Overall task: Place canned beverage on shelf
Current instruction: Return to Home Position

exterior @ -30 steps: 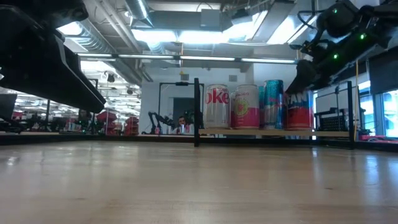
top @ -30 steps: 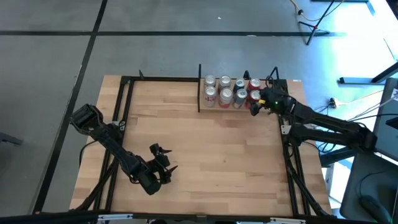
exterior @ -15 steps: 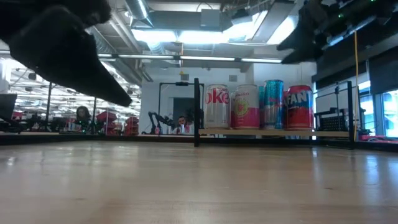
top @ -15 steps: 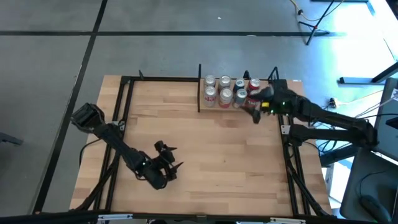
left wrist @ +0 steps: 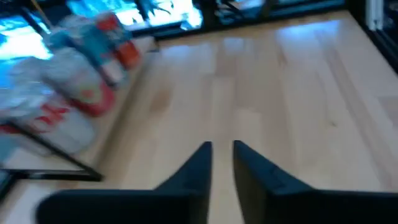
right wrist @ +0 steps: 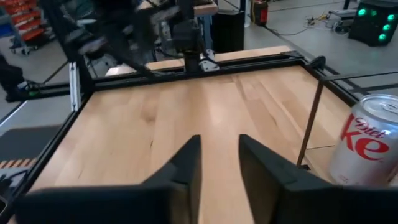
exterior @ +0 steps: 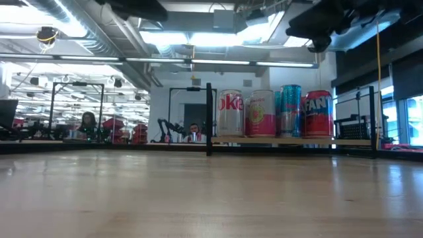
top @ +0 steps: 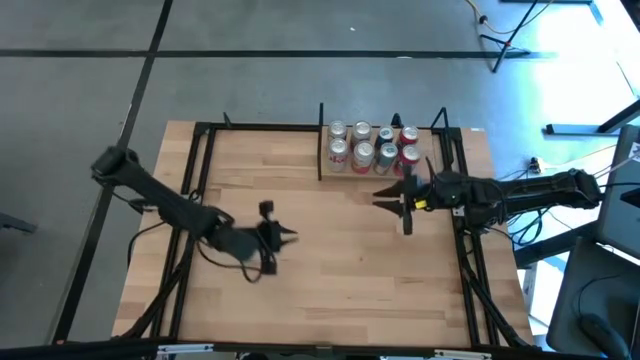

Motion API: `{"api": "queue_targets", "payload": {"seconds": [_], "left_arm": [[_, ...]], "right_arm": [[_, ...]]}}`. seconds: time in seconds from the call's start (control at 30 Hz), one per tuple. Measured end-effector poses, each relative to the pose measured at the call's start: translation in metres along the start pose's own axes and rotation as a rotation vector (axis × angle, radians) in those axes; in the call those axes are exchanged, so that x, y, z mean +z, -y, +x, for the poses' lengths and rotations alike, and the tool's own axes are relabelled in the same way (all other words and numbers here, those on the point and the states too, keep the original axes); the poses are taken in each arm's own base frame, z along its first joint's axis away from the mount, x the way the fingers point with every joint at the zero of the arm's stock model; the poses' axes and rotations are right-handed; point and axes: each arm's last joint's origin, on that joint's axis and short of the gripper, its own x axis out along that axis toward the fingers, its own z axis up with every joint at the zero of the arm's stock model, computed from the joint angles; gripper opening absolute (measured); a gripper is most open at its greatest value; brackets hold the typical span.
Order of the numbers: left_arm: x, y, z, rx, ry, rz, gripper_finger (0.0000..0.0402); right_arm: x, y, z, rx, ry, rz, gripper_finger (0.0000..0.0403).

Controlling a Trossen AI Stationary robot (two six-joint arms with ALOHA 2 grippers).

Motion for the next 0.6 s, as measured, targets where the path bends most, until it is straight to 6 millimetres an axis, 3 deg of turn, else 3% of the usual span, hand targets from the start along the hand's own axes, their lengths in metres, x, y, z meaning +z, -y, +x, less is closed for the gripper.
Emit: {"api": "queue_targets", "payload": {"seconds": [0.13, 0.33, 0.6], "left_arm": [[-0.016, -0.032, -0.014, -0.036, 0.037, -0.002, 0.0006], [-0.068, -0.079, -0.01, -0.229, 0.097, -0.094, 0.0005], [-0.128, -0.1, -0.025, -0.175, 0.246, -0.202, 0.0001]], "right_arm": [[-0.003, -0.004, 0.0, 0.023, -0.024, -0.04, 0.0058], [-0.018, -0.005, 0.003, 0.101, -0.031, -0.093, 0.0009], [-0.046, -0.001, 0.0, 0.106, 0.007, -0.097, 0.0008]]}}
